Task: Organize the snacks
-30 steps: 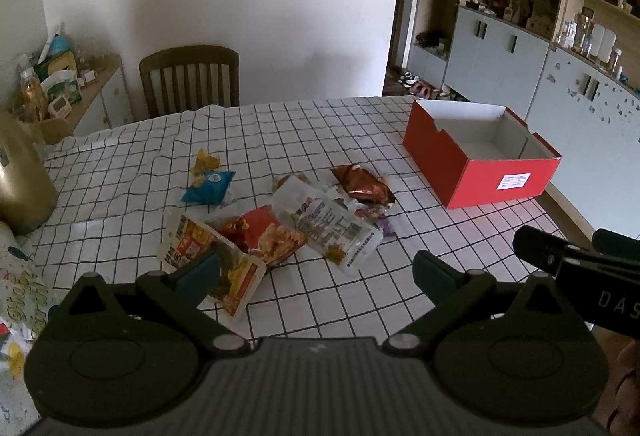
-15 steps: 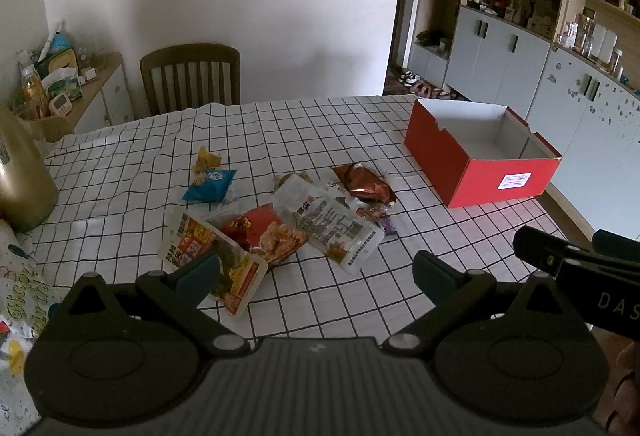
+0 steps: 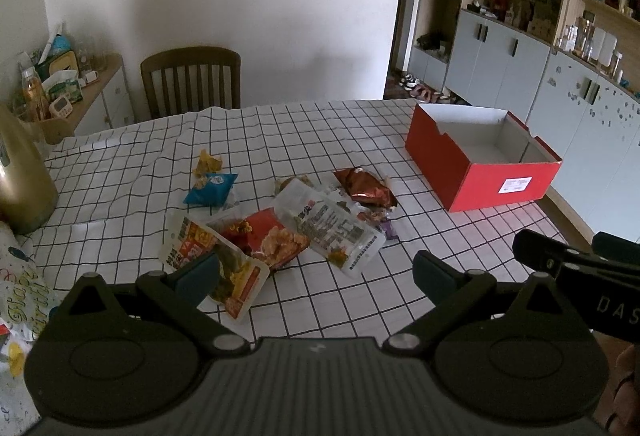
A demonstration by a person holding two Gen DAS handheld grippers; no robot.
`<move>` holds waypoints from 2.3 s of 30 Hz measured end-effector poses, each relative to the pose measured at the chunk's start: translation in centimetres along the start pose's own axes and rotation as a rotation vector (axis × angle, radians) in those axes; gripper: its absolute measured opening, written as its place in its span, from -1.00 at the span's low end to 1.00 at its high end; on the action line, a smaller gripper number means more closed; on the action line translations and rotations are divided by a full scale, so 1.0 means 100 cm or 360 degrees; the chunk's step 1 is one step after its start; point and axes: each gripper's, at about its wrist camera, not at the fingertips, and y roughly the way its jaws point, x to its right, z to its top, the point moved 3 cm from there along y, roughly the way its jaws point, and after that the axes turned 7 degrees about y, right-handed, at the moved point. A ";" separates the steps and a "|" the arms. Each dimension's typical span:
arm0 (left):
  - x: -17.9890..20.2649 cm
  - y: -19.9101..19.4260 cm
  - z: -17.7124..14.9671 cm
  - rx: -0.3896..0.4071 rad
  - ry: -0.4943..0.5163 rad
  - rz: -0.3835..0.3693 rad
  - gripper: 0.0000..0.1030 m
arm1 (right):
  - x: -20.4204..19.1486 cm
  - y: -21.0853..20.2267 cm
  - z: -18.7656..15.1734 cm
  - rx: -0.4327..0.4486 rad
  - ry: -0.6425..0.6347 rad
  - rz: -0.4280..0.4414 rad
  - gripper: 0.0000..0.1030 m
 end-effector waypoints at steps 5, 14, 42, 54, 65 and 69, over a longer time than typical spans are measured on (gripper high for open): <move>-0.004 0.001 0.003 0.0019 -0.0012 -0.0001 1.00 | -0.003 0.001 0.002 0.0008 -0.0006 0.0008 0.95; -0.012 0.000 0.004 0.0064 -0.0029 0.0008 1.00 | -0.011 0.003 0.006 0.0054 -0.0043 0.0038 0.92; -0.111 0.113 -0.008 -0.0343 -0.0496 0.0226 1.00 | -0.028 0.151 0.005 -0.0329 -0.0371 0.0241 0.44; -0.160 0.186 0.007 -0.0555 -0.0741 0.0335 0.91 | -0.044 0.215 -0.009 -0.0492 -0.0621 0.0341 0.22; -0.173 0.225 -0.007 -0.0789 -0.0930 0.0326 0.74 | -0.053 0.252 -0.008 -0.0784 -0.0746 0.0571 0.12; -0.170 0.227 -0.014 -0.0816 -0.0967 0.0266 0.70 | -0.052 0.263 -0.006 -0.0892 -0.0759 0.0632 0.12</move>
